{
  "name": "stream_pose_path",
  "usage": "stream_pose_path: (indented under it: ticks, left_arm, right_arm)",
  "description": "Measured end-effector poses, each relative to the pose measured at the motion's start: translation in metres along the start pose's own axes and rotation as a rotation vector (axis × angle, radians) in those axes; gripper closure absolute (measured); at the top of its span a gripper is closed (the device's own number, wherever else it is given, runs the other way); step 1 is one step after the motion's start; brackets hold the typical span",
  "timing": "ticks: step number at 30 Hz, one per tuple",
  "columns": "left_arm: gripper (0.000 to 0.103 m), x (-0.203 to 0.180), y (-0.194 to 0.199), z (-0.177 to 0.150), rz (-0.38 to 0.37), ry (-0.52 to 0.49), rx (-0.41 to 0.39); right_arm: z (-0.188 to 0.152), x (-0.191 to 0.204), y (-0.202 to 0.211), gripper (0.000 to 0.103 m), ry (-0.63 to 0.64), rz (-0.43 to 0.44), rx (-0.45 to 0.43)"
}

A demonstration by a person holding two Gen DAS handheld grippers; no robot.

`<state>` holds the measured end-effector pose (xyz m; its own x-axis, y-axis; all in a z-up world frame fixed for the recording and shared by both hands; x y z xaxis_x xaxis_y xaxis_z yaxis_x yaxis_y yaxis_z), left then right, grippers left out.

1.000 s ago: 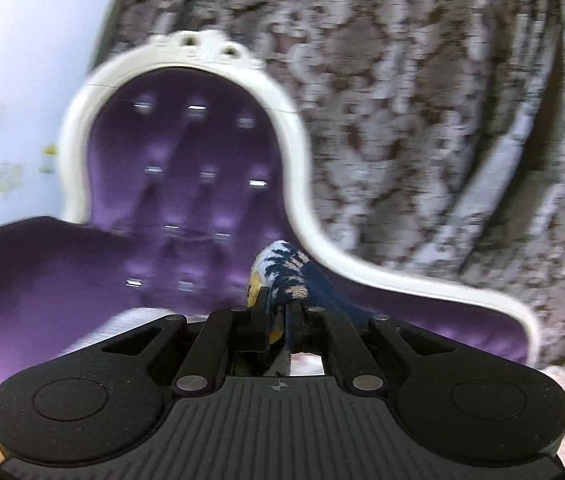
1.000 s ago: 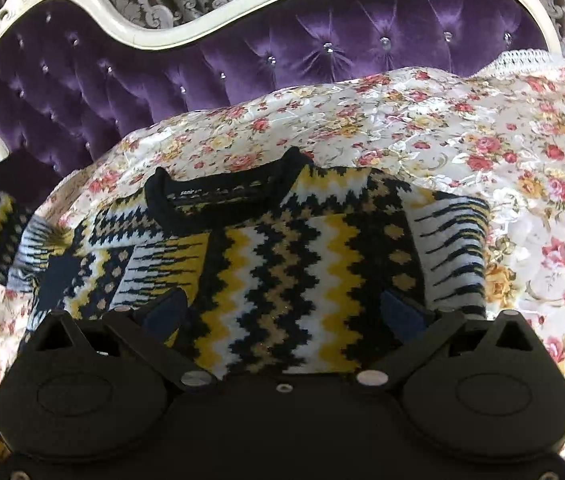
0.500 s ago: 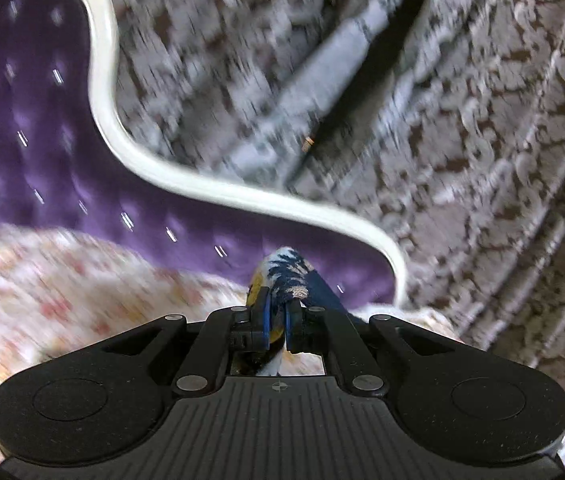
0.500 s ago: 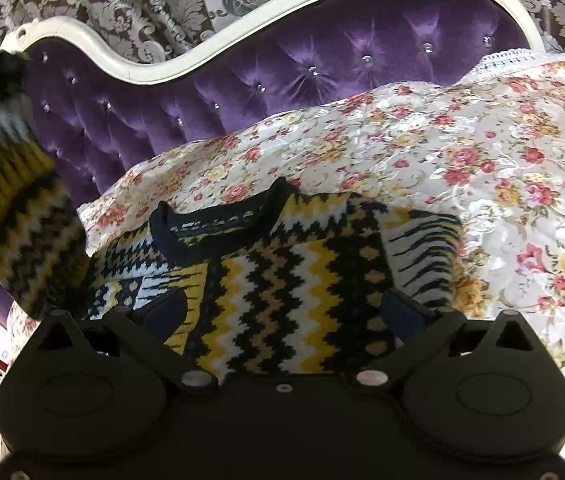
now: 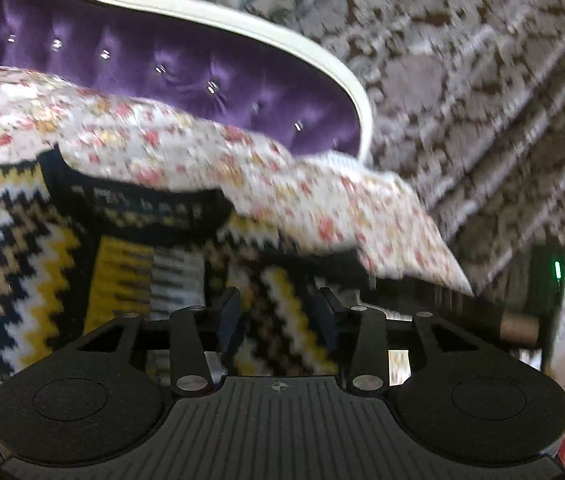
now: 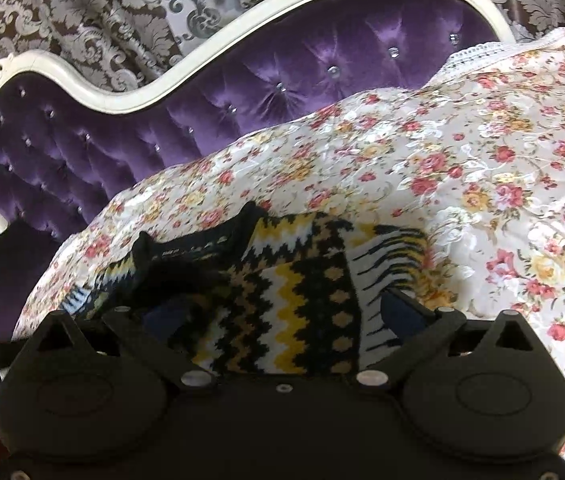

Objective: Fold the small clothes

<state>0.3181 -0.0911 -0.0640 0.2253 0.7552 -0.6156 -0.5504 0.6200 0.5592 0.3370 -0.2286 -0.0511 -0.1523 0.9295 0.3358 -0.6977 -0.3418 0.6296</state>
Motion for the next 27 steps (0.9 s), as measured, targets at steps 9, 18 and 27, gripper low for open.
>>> stream_pose_path:
  ticks: [9,18,27]
  left_arm:
    - [0.052,0.020,0.027,-0.020,0.094,-0.214,-0.009]
    - [0.050,0.107,0.047,0.018,0.401,-0.055,-0.204]
    - [0.052,0.137,0.054,0.016,0.544,-0.107,-0.212]
  right_arm:
    - [0.002,-0.012,0.002,0.000,-0.068,-0.012,-0.033]
    - [0.005,-0.014,0.006,0.000,-0.068,-0.046,-0.069]
    - [0.013,-0.023,0.018,0.000,-0.088,-0.090,-0.132]
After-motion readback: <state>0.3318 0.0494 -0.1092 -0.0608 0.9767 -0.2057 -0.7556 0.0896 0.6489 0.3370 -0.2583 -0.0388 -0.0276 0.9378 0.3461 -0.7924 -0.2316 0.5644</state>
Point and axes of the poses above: each gripper's, at about its wrist camera, not at the fingertips, and y roughly against the way its jaws point, x to its left, z to its top, the point moved 6 cm from there along -y, roughly the way its jaws point, and after that the axes turned 11 degrees about y, right-handed, at the moved point
